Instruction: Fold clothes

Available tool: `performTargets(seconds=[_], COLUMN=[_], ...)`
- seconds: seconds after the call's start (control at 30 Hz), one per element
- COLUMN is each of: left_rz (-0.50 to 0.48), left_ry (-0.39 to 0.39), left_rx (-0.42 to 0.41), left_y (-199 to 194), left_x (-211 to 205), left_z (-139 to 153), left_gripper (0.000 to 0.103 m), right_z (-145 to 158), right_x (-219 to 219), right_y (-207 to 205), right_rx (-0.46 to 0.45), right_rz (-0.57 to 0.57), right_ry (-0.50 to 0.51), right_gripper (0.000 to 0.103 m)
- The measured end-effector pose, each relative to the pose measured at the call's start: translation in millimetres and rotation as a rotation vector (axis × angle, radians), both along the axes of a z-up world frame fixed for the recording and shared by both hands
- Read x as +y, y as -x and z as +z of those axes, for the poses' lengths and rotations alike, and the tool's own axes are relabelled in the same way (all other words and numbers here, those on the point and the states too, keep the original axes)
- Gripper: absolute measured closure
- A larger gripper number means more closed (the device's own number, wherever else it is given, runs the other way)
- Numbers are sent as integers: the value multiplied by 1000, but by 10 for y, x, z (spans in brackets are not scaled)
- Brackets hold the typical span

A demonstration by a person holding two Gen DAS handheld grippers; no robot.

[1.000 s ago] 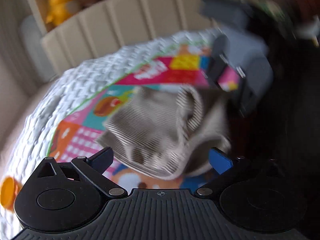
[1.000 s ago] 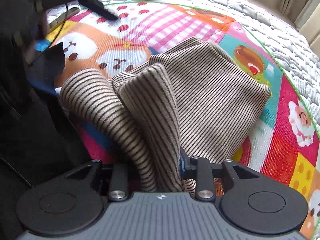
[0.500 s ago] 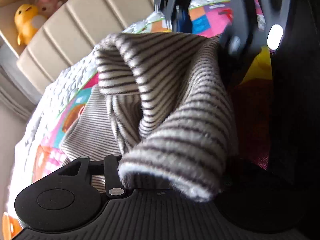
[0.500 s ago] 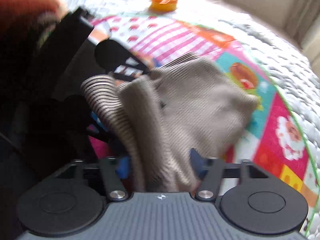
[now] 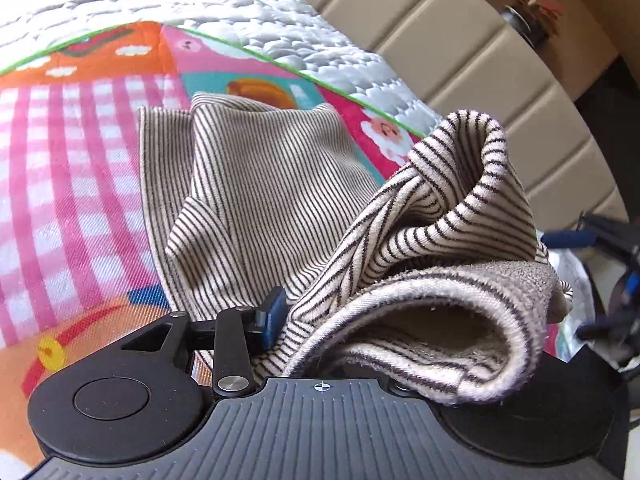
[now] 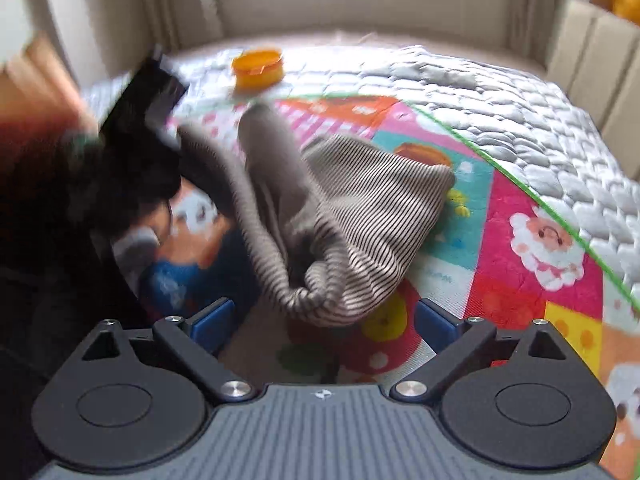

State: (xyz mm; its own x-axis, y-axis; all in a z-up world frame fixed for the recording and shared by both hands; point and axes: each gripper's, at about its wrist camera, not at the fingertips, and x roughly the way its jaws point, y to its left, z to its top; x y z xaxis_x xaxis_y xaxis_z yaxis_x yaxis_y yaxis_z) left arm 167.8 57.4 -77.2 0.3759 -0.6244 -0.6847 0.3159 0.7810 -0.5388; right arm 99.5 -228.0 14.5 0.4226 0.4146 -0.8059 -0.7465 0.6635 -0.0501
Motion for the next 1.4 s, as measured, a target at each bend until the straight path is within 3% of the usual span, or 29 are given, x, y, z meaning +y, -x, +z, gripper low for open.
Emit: performTargets(seconds=[0.07,0.1,0.17,0.23,0.3,0.43,0.5,0.6,0.73,0.8,0.83,0.87,0.9,1.07,1.27,1.33,1.4], left_rz=[-2,-3,-8,-37,-66,-205,-228,-216,-47,54,102,140,157,157,148,145,143], left_ry=[4,7,7,-29,-65,-100,-58,34,51,39,35,32,27,-6,-71,-95,-106], left_rx=[3,7,10,-27,-65,-103,-68,8,10,9,17,22,20,-25,-54,-66,-72], left_y=[-28,-59,-84,-25,35,247,294,290,-67,-262,-343,-400,-424,-416,-390,-373,-363], left_x=[26,35,33,-29,-92,-164,-97,62,218,258,270,287,300,370,328,305,296], left_z=[-17,-24,-18,61,141,389,464,526,413,294,219,163,138,114,78,91,94], left_gripper=[59,59,59,60,66,66,66,66,66,63,62,57,51,38,35,35,34], right_z=[-209,-271,-306,-276,-215,-59,4,3,-314,-517,-596,-656,-715,-837,-750,-701,-692], right_x=[166,207,235,240,233,133,69,29,122,204,214,195,176,21,209,244,328], right_y=[0,-44,-127,-172,-114,56,70,-215,-838,-1068,-1119,-1126,-1133,-1132,-1029,-976,-913], right_rx=[-122,-147,-139,-121,-86,6,46,67,42,26,22,21,19,70,-17,2,42], right_rz=[6,-3,-24,-53,-21,75,96,21,-219,-325,-364,-394,-424,-540,-559,-549,-531], right_ry=[99,94,27,-57,-84,-119,-149,-227,-326,-307,-299,-301,-303,-345,-261,-279,-275], right_gripper=[11,17,63,76,81,83,83,83,74,73,66,54,49,30,14,0,0])
